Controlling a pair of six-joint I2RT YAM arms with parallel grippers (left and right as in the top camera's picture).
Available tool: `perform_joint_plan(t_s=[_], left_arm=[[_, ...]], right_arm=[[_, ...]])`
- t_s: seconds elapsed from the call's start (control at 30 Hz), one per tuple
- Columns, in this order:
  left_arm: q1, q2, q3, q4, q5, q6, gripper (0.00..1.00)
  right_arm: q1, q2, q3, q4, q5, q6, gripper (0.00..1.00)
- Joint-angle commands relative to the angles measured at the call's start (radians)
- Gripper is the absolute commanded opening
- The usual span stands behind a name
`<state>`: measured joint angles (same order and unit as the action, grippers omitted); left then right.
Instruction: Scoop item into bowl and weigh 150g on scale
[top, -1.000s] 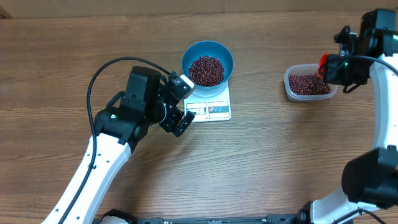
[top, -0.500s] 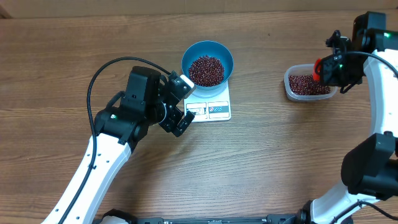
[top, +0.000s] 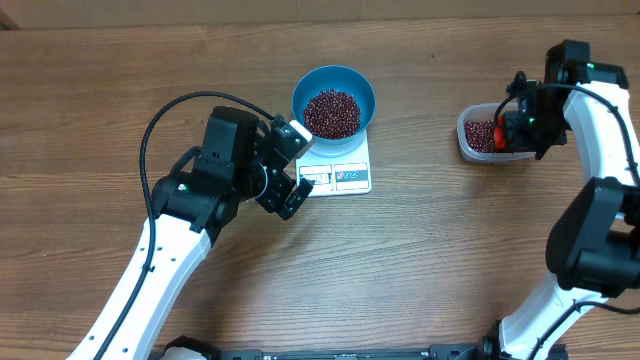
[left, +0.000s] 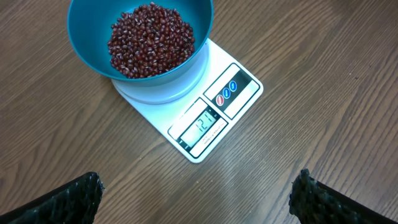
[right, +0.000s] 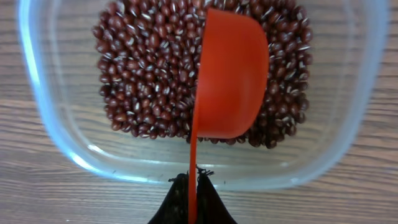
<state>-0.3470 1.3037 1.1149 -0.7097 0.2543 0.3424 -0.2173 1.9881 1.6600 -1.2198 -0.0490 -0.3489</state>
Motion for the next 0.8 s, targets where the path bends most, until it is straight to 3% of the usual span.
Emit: perform_joint_plan(t_s=[0.0, 0.77], left_arm=[[-0.007, 0.004, -0.002, 0.003, 0.005, -0.01, 1.0], [-0.007, 0.004, -0.002, 0.003, 0.005, -0.01, 1.0]], right_arm=[[-0.009, 0.044, -0.005, 0.012, 0.011, -0.022, 0.04], [0.032, 0.079, -0.005, -0.027, -0.271, -0.013, 0.04]])
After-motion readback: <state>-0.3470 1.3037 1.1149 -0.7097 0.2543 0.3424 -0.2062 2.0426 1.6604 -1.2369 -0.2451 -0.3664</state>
